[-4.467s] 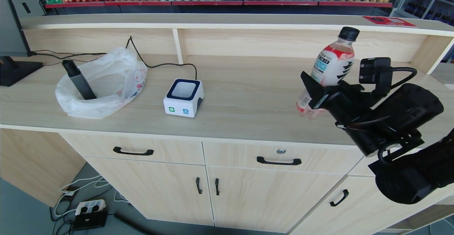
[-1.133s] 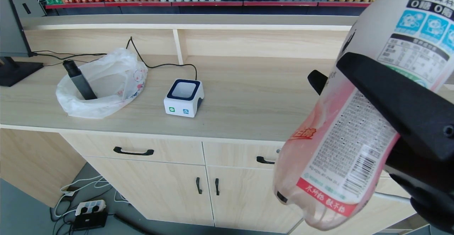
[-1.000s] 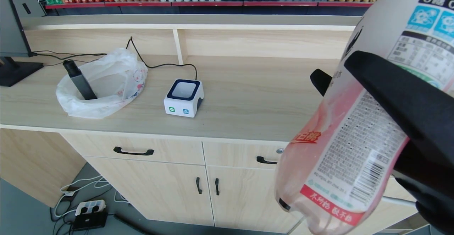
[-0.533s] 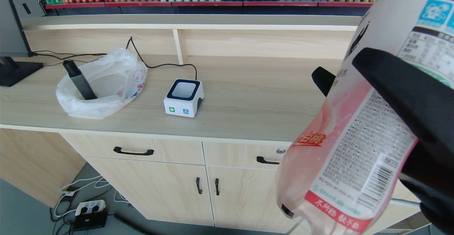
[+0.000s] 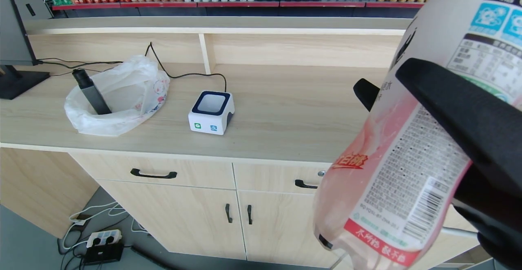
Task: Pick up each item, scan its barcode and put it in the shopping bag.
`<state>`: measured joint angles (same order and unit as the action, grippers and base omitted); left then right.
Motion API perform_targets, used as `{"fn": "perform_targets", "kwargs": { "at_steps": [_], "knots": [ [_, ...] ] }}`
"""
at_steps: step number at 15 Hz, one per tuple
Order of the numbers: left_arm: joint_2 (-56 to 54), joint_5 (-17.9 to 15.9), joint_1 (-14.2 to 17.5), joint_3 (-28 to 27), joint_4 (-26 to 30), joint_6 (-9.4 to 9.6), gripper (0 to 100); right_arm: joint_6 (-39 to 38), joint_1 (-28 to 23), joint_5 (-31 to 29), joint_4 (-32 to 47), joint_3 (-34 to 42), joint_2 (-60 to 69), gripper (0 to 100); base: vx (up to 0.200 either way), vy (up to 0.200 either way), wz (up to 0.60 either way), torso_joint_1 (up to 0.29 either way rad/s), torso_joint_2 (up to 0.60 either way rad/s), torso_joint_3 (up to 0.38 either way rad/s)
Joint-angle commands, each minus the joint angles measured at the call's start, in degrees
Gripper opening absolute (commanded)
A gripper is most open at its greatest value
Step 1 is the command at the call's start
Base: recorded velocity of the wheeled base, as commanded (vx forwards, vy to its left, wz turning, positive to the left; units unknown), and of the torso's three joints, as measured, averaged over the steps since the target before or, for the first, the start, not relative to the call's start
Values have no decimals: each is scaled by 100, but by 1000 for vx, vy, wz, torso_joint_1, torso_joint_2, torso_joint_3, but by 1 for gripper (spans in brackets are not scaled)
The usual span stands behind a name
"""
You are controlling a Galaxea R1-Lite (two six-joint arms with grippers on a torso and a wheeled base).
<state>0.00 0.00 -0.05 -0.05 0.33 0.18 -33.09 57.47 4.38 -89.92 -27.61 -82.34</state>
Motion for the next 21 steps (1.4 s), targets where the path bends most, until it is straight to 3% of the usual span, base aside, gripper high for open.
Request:
{"fn": "perform_targets", "kwargs": {
  "at_steps": [1,10,14,18,21],
  "knots": [
    [0,0,5,-4,2,-1,100,21,-7,2,-8,10,-2,0,0,0,0,0,0,0],
    [0,0,-4,-4,2,-1,100,927,-7,2,-8,10,104,0,0,0,0,0,0,0],
    [0,0,5,-4,2,-1,100,1753,-34,-7,-8,441,-37,0,0,0,0,0,0,0],
    [0,0,-4,-4,2,-1,100,2799,-1422,-200,-8,687,-318,0,0,0,0,0,0,0],
    [0,0,5,5,2,-1,100,3282,-2064,-200,-8,696,-476,0,0,0,0,0,0,0]
  ]
}}
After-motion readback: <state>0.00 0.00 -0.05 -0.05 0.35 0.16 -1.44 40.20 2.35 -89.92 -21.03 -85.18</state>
